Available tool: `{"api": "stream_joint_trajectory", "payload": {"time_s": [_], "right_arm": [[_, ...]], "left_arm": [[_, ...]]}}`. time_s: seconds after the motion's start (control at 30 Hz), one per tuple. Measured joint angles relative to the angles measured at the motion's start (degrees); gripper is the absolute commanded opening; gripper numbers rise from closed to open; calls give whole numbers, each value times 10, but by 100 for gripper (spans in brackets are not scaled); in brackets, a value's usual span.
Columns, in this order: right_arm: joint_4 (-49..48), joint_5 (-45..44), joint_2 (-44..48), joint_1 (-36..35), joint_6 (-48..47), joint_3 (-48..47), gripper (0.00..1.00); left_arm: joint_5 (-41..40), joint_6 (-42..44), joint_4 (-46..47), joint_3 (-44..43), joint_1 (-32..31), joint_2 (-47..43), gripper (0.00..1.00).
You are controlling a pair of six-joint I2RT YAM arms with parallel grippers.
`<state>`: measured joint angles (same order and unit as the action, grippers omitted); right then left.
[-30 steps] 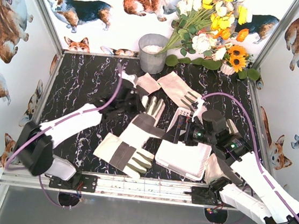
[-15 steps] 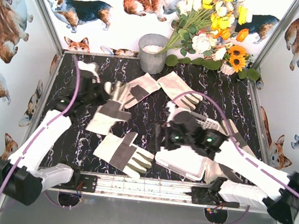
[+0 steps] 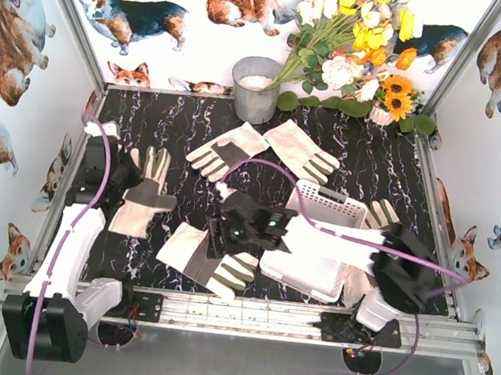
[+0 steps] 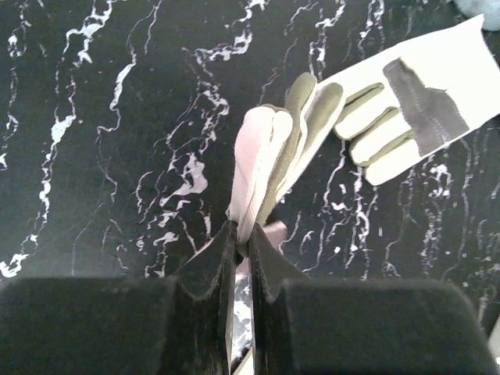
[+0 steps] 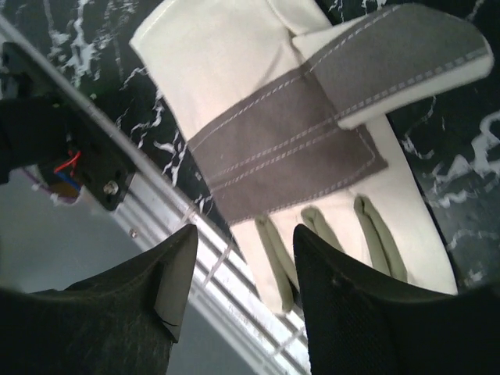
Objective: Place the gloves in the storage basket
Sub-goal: Move the glove to the center of the board.
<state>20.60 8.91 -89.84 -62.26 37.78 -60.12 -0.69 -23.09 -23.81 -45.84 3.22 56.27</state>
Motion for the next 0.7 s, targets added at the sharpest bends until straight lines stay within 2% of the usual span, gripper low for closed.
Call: {"api": "stream_joint_trajectory", "payload": {"time_s": [0.17, 0.33, 0.53, 0.7], "right_arm": [[-15, 16, -101, 0, 0, -37, 53], [-14, 13, -150, 0, -2, -52, 53], [-11, -16, -167, 8, -6, -69, 53], [-9, -45, -167, 47, -16, -69, 53]], "left_arm": [[3, 16, 8, 21, 16, -6, 0], [15, 24, 29, 21, 21, -9, 0], [61, 29, 53, 25, 24, -14, 0], [121, 25, 73, 47, 24, -14, 0]]}}
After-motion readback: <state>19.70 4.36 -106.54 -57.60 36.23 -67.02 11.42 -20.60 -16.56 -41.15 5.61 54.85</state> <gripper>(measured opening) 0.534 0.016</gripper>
